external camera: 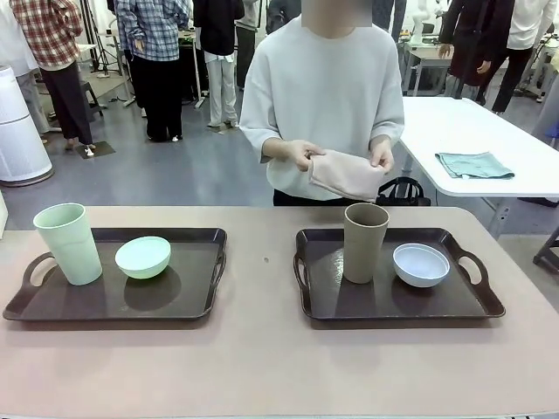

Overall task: Set up a tray with a mat and arrange the tableware.
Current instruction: Pick up the Picnic Bowl and Reusable plastic cup from the Handle tray in front of the human's position and hold them in the air.

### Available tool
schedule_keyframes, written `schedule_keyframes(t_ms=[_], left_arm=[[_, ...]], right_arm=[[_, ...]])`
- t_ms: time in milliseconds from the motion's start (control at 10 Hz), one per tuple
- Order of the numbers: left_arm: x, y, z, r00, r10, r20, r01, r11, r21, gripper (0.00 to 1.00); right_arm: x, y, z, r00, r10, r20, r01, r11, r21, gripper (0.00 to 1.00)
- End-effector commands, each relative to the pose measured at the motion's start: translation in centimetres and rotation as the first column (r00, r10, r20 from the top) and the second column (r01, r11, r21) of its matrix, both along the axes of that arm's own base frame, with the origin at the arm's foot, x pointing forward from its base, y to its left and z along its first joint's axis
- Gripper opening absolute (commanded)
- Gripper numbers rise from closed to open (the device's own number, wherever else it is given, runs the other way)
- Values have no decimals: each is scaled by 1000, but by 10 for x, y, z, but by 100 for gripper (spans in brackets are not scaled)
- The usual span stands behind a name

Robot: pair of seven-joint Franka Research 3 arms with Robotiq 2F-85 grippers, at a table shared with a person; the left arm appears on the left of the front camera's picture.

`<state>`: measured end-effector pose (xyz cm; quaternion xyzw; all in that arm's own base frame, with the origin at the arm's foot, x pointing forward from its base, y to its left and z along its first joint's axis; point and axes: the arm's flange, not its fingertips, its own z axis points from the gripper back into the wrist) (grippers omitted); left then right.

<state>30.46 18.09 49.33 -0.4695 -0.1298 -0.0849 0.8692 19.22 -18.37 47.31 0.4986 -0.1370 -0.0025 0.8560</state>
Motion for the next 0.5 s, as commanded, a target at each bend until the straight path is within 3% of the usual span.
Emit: schedule_keyframes(t_ms=[0,400], left_arm=[[0,2,1,1000,-2,13,2,1000,-15,100],[0,2,1,1000,-2,13,2,1000,-15,100]], right_arm=[[2,-1,0,1000,6,25,-6,1000,20,100],[2,-1,0,1000,6,25,-6,1000,20,100]])
